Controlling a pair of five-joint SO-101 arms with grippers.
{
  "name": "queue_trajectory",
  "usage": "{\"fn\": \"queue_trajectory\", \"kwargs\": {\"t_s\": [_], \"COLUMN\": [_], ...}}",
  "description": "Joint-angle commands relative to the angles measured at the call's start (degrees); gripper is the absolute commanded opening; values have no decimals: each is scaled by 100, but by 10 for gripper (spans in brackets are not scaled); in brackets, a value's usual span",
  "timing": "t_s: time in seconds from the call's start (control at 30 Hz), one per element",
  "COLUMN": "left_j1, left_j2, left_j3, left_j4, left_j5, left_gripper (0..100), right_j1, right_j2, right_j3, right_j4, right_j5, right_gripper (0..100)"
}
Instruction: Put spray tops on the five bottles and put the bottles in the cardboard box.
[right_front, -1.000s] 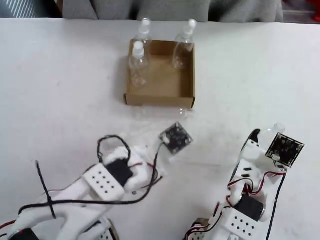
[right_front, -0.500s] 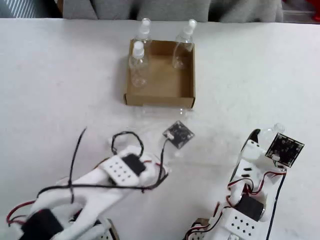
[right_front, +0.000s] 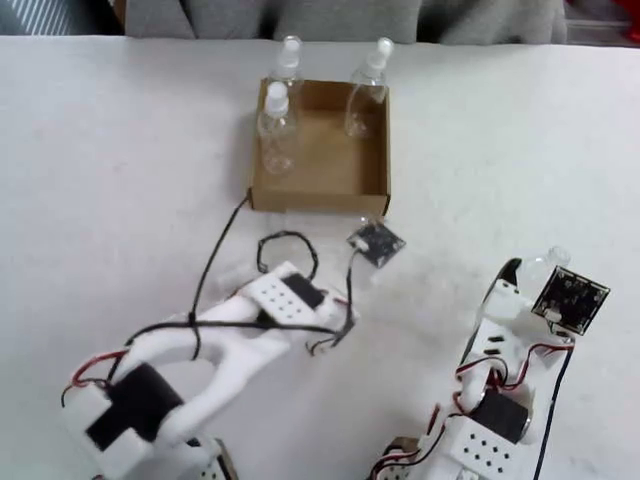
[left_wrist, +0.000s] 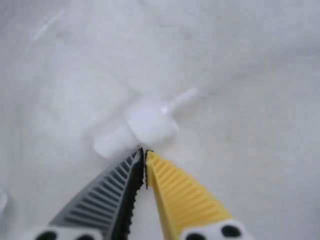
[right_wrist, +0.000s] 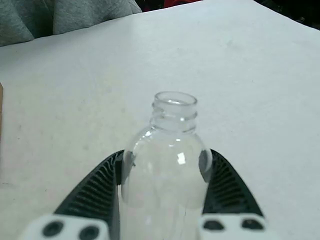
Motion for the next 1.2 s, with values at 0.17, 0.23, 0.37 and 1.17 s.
{"fn": "queue_trajectory", "kwargs": {"t_s": [0.17,0.23,0.37,1.17], "left_j1": [-875,-848,-822,-233], "left_j2": [822,716,312,-1015], "left_j3": [-1292,-1213,-1169,484], "left_j4": [44,26,0,-1899], "left_j5": [738,756,765,4501], "left_gripper": [24,24,24,229], "right_j1": [22,22,22,22], "right_j2": [-92,-92,-84,-66], "right_j3": [79,79,79,79], "right_j4": [22,22,22,22], "right_j5": [-35,-35,-35,-26], "right_gripper": [40,40,40,40]}}
